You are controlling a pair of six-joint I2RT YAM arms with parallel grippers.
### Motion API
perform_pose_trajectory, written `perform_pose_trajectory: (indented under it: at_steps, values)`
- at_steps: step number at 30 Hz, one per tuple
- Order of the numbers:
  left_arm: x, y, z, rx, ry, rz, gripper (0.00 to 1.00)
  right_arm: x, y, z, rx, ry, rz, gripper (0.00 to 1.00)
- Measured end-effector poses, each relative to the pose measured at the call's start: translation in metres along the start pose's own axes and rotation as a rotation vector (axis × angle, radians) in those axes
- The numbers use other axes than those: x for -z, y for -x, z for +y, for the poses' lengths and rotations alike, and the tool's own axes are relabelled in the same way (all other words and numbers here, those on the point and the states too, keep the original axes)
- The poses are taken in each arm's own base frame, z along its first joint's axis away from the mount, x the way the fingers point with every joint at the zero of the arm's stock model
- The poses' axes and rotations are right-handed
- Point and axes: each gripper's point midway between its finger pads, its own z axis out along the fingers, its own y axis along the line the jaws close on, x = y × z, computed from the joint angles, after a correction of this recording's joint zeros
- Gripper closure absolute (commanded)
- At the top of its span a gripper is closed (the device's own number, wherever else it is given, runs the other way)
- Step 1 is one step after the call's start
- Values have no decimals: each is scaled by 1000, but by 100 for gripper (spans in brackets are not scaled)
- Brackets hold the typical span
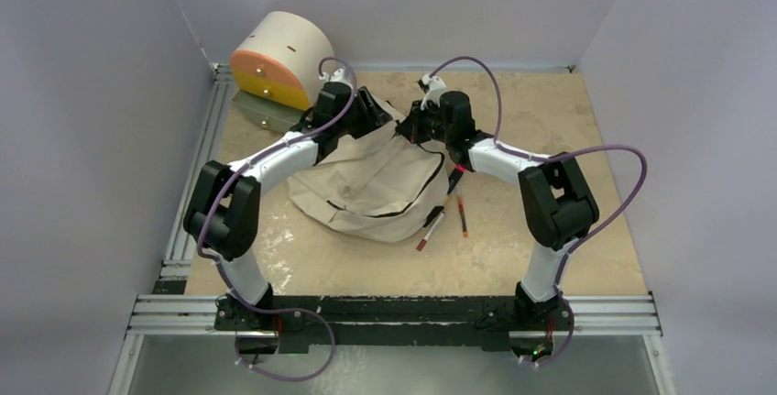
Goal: Pack the student bag
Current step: Unzip the student bag at the center of the board.
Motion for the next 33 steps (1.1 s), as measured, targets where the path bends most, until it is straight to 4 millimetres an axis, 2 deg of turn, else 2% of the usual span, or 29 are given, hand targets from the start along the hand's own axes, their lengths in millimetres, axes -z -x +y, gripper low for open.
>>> perform_pose_trajectory:
  at_steps: [9, 23, 28, 33]
  values:
    - [-13, -14, 3, 36, -12, 60, 52, 1, 7, 10, 26, 55, -22, 100]
    - [-26, -8, -10, 116, -47, 51, 53, 2, 7, 15, 35, 87, -17, 100]
    - [-32, -12, -8, 128, -47, 68, 59, 2, 7, 15, 38, 88, -17, 100]
    - [-33, -13, -11, 135, -60, 77, 70, 2, 7, 15, 38, 88, -17, 100]
